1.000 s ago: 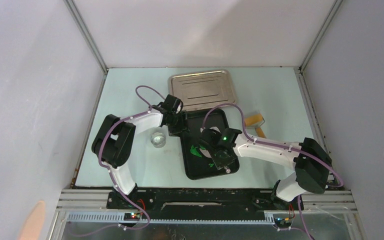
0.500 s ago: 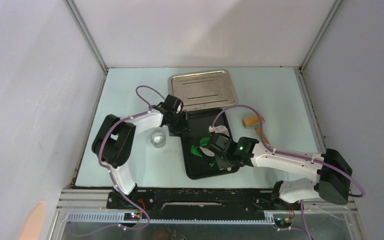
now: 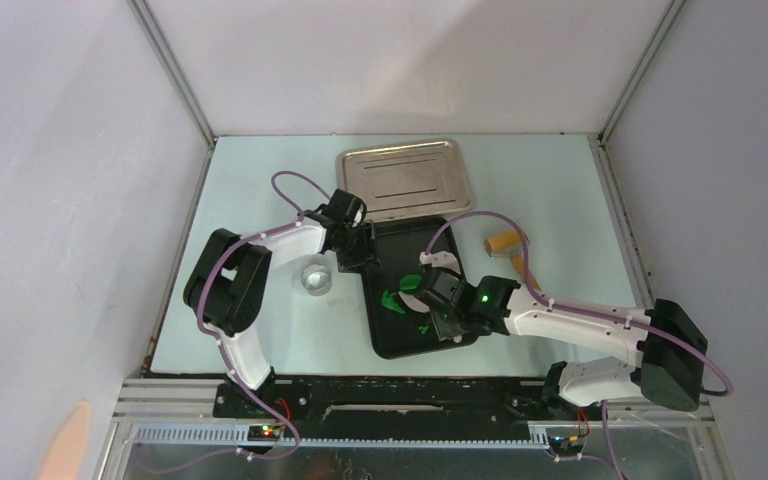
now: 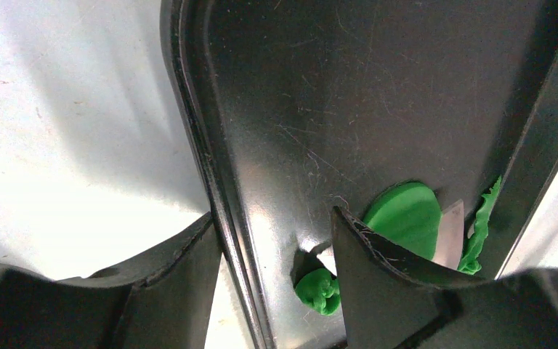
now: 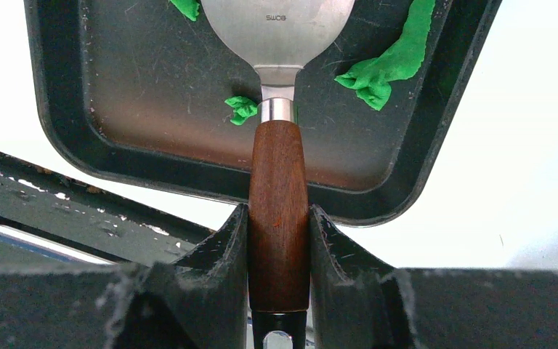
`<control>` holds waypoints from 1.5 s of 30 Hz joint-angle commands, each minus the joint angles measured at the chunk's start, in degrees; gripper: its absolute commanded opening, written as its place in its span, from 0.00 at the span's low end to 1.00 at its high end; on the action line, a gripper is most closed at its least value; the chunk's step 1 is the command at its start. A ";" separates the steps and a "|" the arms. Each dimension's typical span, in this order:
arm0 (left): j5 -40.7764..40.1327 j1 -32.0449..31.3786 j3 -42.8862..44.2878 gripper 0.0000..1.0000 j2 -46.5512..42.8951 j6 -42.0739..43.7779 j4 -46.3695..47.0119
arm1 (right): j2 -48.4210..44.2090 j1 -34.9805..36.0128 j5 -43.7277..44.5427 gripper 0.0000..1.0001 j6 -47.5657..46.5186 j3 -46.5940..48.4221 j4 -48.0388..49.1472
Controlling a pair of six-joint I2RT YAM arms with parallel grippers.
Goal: Roll out the dumpling wrappers from the dough
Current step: Scoop the dumpling wrapper from the work surface.
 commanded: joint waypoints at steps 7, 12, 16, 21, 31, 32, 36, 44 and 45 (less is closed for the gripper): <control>0.00 -0.95 -1.18 0.60 1.81 0.87 -0.89 | -1.37 0.64 -1.50 0.00 -0.87 2.02 -5.14; 0.05 -0.95 -1.00 0.60 2.08 0.89 -0.93 | 1.87 0.80 -2.32 0.00 -1.27 4.08 -8.15; 0.09 -0.95 -1.09 0.61 2.18 0.89 -1.04 | 4.38 0.71 -2.46 0.00 -2.49 5.54 -6.93; -0.18 -0.95 -1.05 0.61 2.36 1.02 -1.14 | 8.65 0.74 -3.84 0.00 -4.62 8.95 -6.24; -0.09 -0.95 -0.54 0.60 2.01 1.11 -1.47 | 11.67 -1.72 -2.57 0.00 -4.42 10.12 -5.54; -0.09 -0.95 -0.44 0.61 1.98 1.15 -1.47 | 11.99 -1.96 -2.26 0.00 -4.42 10.14 -5.31; -0.05 -0.95 -0.51 0.60 1.91 1.15 -1.60 | 13.21 -2.99 -1.22 0.00 -3.88 10.14 -4.37; 0.07 -0.95 -0.59 0.61 2.00 1.07 -1.30 | 14.08 -3.01 2.01 0.00 -2.47 9.94 -2.56; 0.15 -0.95 -0.52 0.60 2.09 1.07 -1.32 | 14.68 -3.19 2.20 0.00 -2.64 10.15 -2.00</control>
